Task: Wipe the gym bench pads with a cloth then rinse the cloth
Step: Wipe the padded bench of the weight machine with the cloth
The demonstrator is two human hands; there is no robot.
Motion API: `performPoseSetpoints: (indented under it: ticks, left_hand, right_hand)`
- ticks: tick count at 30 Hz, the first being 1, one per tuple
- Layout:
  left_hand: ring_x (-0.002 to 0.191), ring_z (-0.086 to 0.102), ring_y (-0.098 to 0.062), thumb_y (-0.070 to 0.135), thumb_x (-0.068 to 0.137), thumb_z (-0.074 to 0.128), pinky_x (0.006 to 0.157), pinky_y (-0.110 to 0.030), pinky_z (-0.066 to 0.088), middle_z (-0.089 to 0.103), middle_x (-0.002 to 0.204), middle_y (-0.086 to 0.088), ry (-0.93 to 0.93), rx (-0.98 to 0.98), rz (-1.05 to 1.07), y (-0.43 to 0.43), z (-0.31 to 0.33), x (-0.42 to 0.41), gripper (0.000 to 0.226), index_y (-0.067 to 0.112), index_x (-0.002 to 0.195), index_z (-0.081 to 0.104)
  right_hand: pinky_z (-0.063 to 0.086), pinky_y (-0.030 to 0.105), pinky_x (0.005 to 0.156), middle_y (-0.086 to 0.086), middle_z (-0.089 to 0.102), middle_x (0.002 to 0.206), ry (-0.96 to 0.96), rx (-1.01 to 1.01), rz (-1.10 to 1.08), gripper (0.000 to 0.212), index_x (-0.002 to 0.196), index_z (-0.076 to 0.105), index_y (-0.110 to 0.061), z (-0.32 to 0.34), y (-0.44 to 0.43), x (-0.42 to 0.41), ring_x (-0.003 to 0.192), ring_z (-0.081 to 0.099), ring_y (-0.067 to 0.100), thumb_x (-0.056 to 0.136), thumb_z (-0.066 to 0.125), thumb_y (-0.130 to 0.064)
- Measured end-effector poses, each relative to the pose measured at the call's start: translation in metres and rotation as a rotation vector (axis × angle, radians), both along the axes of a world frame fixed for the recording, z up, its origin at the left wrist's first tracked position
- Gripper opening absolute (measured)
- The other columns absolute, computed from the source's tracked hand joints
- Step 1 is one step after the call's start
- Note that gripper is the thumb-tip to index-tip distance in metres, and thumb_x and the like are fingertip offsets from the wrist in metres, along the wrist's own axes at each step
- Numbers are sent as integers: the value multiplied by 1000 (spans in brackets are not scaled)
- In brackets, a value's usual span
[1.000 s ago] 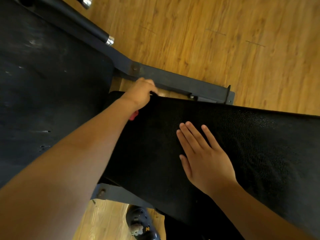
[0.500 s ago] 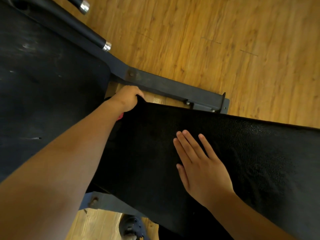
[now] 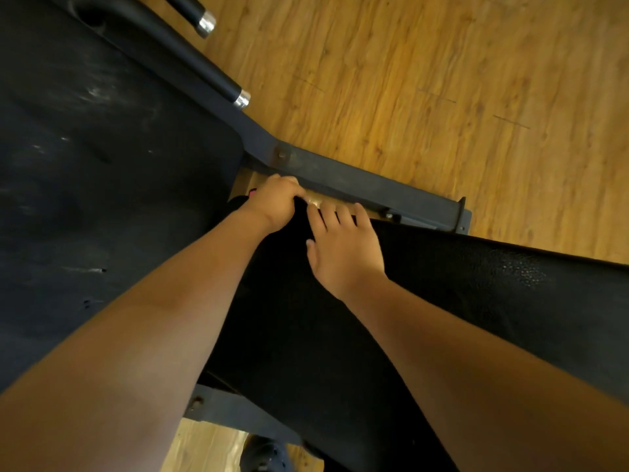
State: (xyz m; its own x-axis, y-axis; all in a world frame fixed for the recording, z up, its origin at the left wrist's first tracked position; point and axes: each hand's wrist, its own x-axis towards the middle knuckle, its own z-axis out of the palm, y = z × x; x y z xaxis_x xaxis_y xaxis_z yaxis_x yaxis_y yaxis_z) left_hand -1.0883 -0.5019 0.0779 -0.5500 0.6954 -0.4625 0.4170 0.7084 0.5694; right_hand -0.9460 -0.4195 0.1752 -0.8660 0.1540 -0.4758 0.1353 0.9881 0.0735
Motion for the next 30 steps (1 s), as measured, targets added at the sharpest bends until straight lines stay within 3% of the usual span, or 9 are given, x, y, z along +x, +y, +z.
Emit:
performPoseSetpoints:
  ticks: [4,12,14,18,23,30]
  left_hand:
    - [111,48,-31,-8,86,39,104,-41,37,53,120,-12,33,-52,-17,-17,-5,-10,49,19,114,69]
    - [115,47,-31,-4,88,41,102,-39,38,56,120,-11,14,-88,60,-22,-11,-22,40,19,102,71]
    - [108,53,-28,-6,87,40,95,-35,43,61,115,-9,-55,-35,135,-16,-4,-19,40,19,92,72]
    - [98,57,-18,-6,89,38,80,-23,40,62,103,-1,-166,87,213,-8,13,-8,38,9,94,73]
    - [103,58,-21,9,96,40,94,-36,47,64,113,-6,-165,118,243,-26,5,-11,32,10,108,69]
    - [94,60,-32,15,98,38,87,-45,51,62,101,-14,-42,-105,292,-34,-9,-27,29,10,102,66]
  right_hand:
    - [32,46,105,15,39,143,30,20,6,57,148,22,-9,-6,-2,3,127,40,32,99,33,-38]
    - [30,45,106,13,35,147,24,12,-10,58,150,16,-11,-10,-1,0,130,37,32,100,29,-39]
    - [30,45,105,12,34,148,20,21,-10,58,150,16,-12,-11,-1,-1,131,37,31,101,28,-40]
    - [31,44,104,11,35,147,-2,35,-12,57,150,15,-14,-13,-1,-2,131,37,31,101,27,-41]
    - [30,44,104,11,35,147,-13,60,-10,58,151,12,-14,-13,-3,-3,130,37,31,101,24,-42]
    - [31,44,104,12,36,147,-8,70,-15,58,151,14,-14,-14,-3,-4,129,38,31,101,23,-42]
